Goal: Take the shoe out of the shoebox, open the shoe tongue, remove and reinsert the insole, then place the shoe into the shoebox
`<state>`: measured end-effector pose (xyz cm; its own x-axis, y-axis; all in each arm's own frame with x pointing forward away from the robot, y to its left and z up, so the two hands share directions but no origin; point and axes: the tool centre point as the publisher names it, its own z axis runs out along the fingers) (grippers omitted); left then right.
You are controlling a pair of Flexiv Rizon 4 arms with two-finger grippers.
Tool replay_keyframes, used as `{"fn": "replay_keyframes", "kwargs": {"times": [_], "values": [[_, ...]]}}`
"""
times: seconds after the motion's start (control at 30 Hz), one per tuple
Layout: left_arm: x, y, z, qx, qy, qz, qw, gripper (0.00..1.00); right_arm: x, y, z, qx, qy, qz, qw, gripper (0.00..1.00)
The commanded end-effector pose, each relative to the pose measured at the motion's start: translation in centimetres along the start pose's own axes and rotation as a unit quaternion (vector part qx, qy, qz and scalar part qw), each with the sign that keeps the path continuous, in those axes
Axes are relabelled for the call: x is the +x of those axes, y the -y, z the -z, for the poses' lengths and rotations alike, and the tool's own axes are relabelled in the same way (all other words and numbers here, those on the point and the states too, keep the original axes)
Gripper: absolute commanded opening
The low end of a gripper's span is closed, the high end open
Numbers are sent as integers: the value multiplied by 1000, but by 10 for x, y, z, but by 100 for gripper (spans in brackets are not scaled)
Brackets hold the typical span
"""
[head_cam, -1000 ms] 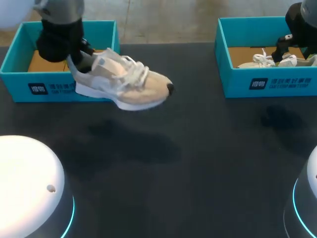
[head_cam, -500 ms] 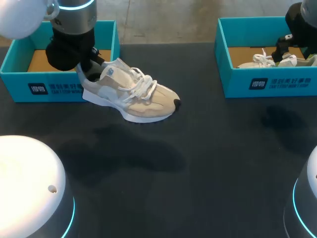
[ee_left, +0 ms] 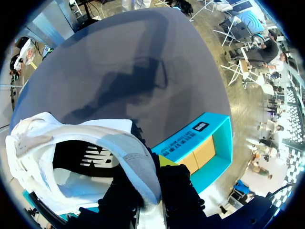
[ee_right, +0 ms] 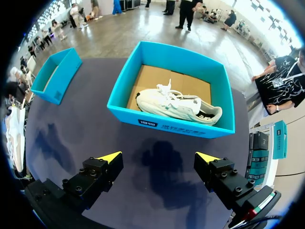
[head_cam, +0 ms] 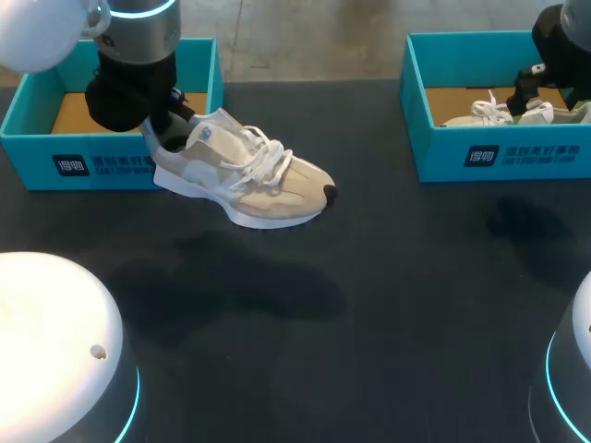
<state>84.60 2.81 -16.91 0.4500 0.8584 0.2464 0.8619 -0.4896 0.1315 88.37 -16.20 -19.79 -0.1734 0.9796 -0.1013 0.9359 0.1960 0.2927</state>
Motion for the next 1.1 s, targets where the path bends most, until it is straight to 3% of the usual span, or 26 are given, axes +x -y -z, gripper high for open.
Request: {"fn": "replay_keyframes", "kwargs": {"times": [0.03, 0.3, 0.67, 1.1], "values": [[-6, 0, 3, -6, 2, 4, 1000, 0, -1, 0, -1, -1, -1, 0, 1000, 100], [-33, 5, 10, -18, -2, 42, 999, 0, -1, 0, -1, -1, -1, 0, 1000, 100], [-64, 25, -2, -8, -10, 65, 998, 0, -1, 0, -1, -1, -1, 0, 1000, 100], [-110, 48, -48, -2, -13, 70, 997, 0, -1, 0, -1, -1, -1, 0, 1000, 100]]}}
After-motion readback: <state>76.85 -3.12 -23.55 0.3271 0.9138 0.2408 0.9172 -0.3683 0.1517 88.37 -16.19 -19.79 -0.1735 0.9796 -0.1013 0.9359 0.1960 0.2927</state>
